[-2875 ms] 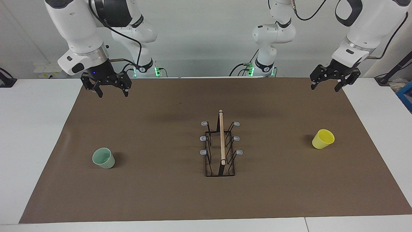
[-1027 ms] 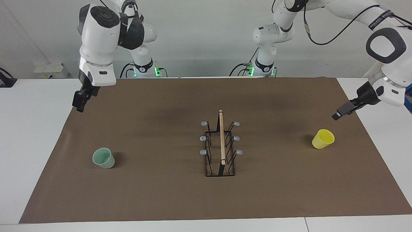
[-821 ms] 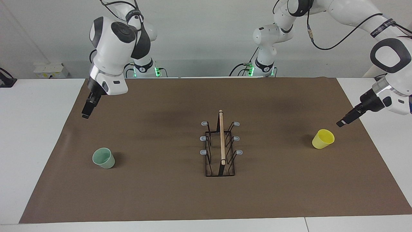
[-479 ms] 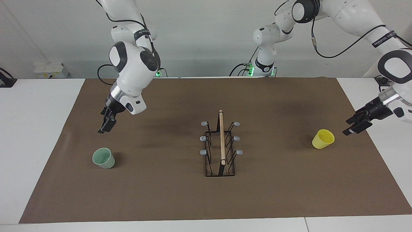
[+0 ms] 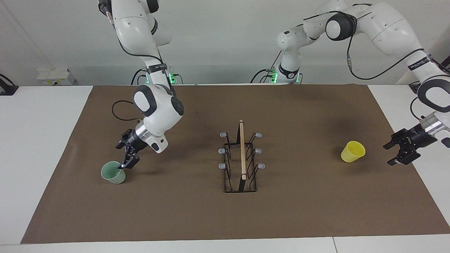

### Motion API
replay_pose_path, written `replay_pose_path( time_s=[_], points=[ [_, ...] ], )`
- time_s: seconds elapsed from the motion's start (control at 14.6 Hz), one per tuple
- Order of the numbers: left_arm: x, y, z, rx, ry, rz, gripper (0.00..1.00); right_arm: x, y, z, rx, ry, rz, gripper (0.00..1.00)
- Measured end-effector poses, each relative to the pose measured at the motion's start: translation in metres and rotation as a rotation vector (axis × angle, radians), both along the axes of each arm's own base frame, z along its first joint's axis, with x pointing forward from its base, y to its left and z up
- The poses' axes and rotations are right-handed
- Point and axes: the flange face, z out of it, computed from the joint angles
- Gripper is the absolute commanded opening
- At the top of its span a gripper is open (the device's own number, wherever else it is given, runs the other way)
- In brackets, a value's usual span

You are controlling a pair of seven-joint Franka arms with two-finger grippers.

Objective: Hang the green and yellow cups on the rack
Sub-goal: 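Move the right gripper toward the pale green cup, then grasp the green cup with the right gripper while the left gripper grasps the yellow cup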

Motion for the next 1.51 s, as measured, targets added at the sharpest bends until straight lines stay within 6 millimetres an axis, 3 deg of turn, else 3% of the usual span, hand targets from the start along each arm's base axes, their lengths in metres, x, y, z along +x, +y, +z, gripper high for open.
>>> replay_pose_path(
  time_s=[0.21,0.55,0.75,1.03,1.3,1.51],
  points=[
    [-0.004,0.010,-0.005,0.008,-0.004,0.035,1.00,-0.004,0.020,-0.024,0.013,-0.041,-0.025,1.00],
    [-0.018,-0.015,-0.015,-0.009,0.029,0.126,1.00,-0.008,0.037,-0.045,-0.002,-0.093,-0.018,1.00],
    [-0.016,-0.026,-0.017,-0.120,0.056,0.279,1.00,-0.007,0.034,-0.067,-0.048,-0.101,0.014,1.00],
    [-0.025,-0.010,-0.033,-0.199,0.091,0.397,1.00,-0.006,0.026,-0.094,-0.127,-0.119,0.071,1.00],
    [-0.038,0.014,-0.071,-0.279,0.141,0.495,1.00,0.000,0.007,-0.105,-0.217,-0.131,0.130,1.00],
    [-0.050,0.015,-0.095,-0.336,0.188,0.526,1.00,0.006,-0.016,-0.104,-0.250,-0.136,0.133,1.00]
  ],
)
